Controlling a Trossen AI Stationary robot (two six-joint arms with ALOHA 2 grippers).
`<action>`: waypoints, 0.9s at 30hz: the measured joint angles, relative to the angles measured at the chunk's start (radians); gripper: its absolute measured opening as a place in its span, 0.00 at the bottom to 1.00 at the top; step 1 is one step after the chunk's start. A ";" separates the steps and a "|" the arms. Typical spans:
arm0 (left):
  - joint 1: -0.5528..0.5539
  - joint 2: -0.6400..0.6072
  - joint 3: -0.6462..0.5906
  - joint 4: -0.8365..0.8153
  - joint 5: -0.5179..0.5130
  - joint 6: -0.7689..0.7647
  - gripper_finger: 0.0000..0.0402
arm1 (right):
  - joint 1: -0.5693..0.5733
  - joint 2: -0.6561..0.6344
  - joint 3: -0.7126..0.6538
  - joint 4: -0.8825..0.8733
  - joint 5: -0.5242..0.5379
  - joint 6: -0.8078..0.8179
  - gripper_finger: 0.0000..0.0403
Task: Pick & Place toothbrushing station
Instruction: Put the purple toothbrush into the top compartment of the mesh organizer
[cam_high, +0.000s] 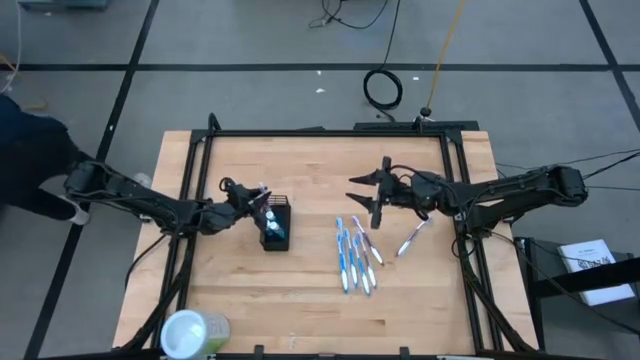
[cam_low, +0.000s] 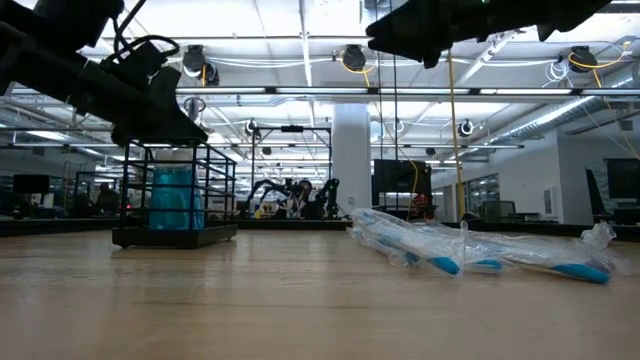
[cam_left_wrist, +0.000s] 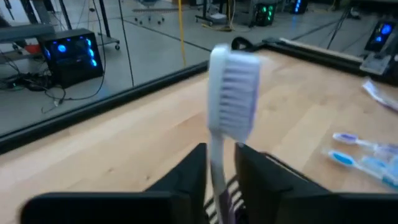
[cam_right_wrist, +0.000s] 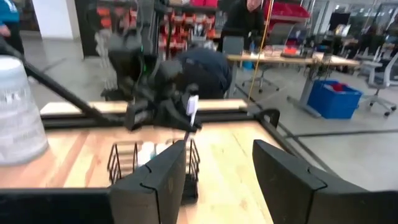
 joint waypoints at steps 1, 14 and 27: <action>0.000 -0.001 0.000 0.002 -0.003 0.000 0.27 | 0.001 0.000 0.000 -0.016 0.000 0.000 0.45; -0.001 -0.133 0.035 0.080 -0.005 0.200 0.57 | 0.088 -0.051 0.000 -0.461 -0.001 0.300 0.45; -0.006 -0.213 0.036 0.173 0.067 0.323 0.60 | 0.137 -0.074 0.000 -1.205 -0.037 0.995 0.45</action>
